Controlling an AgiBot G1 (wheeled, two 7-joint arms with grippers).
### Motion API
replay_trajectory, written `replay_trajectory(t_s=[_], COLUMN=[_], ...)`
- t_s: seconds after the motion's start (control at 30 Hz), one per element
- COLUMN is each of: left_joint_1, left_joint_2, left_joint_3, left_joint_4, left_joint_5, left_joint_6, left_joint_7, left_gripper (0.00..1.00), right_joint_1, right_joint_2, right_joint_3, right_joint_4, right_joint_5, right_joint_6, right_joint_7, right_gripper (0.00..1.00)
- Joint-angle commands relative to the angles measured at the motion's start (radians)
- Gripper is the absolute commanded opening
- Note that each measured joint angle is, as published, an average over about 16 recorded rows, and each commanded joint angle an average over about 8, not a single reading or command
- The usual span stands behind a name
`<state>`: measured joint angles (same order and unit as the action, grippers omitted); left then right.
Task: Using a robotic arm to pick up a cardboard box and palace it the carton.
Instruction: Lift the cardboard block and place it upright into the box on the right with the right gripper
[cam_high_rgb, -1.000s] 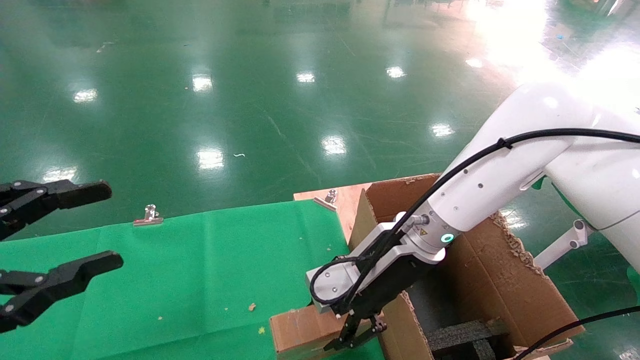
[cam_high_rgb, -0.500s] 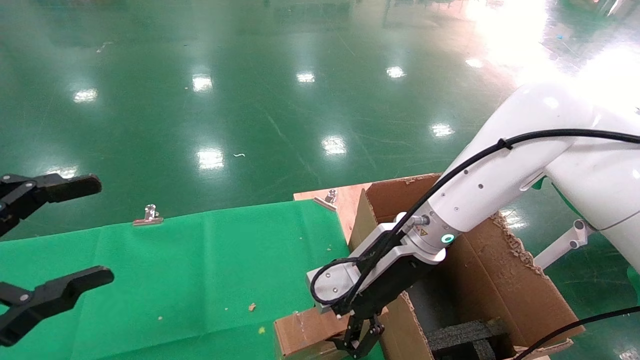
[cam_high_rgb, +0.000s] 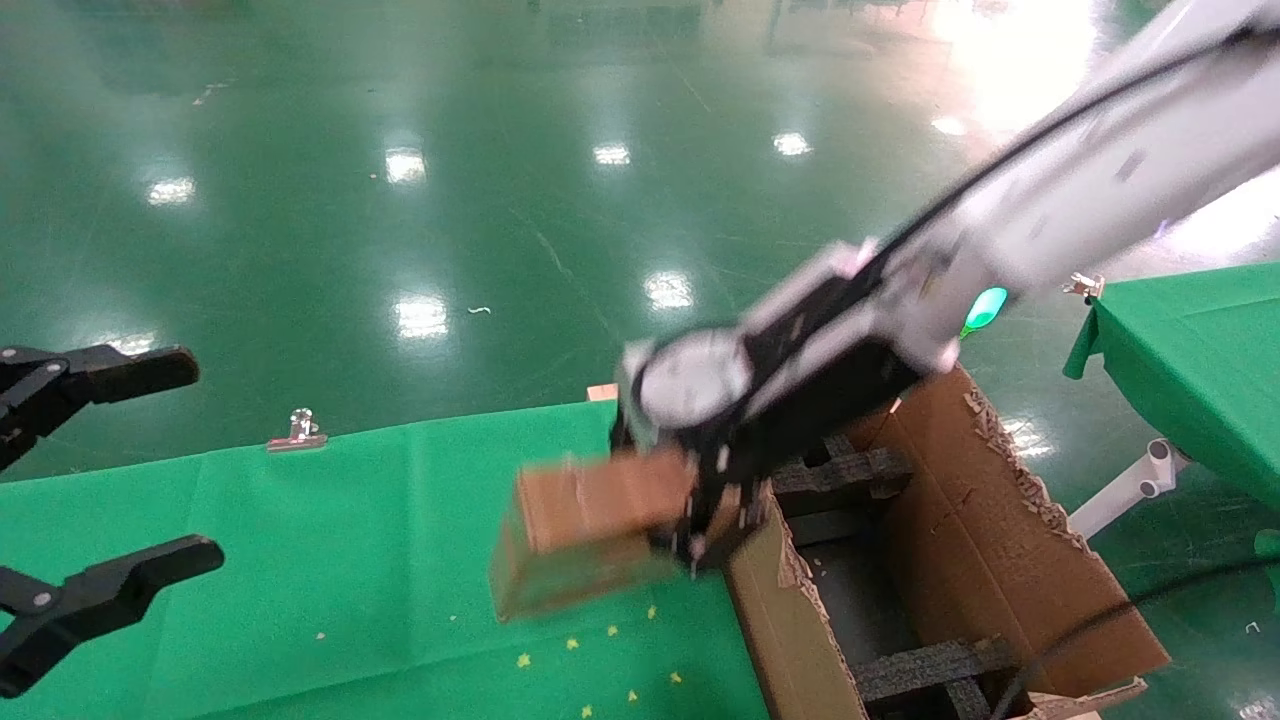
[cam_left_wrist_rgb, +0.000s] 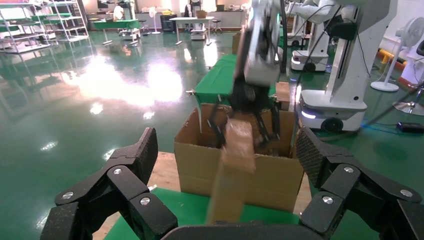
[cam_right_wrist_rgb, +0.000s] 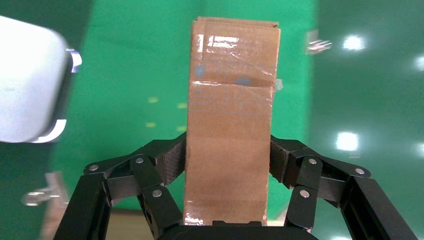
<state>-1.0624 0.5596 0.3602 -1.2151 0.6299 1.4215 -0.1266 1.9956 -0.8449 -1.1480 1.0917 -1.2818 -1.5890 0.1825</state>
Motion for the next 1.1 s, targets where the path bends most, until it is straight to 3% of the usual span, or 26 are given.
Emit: replay_trajectory(t_s=[0.03, 0.47, 0.77, 1.1], left_joint_1=[0.000, 0.000, 0.000, 0.000], left_joint_2=[0.000, 0.000, 0.000, 0.000], left_joint_3=[0.000, 0.000, 0.000, 0.000], left_joint_4=[0.000, 0.000, 0.000, 0.000], left_joint_5=[0.000, 0.000, 0.000, 0.000], left_joint_6=[0.000, 0.000, 0.000, 0.000], left_joint_7=[0.000, 0.000, 0.000, 0.000], left_gripper=[1.00, 1.00, 1.00, 1.00], right_joint_1=[0.066, 0.300, 0.459, 0.599], right_joint_2=[0.003, 0.056, 0.181, 0.356], right_joint_3=[-0.008, -0.178, -0.333, -0.568], right_joint_4=[-0.009, -0.094, -0.068, -0.001], right_joint_5=[0.019, 0.090, 0.045, 0.031], right_joint_6=[-0.002, -0.001, -0.009, -0.005], right_joint_7=[-0.001, -0.050, -0.023, 0.079], right_gripper=[0.00, 0.00, 0.00, 0.00])
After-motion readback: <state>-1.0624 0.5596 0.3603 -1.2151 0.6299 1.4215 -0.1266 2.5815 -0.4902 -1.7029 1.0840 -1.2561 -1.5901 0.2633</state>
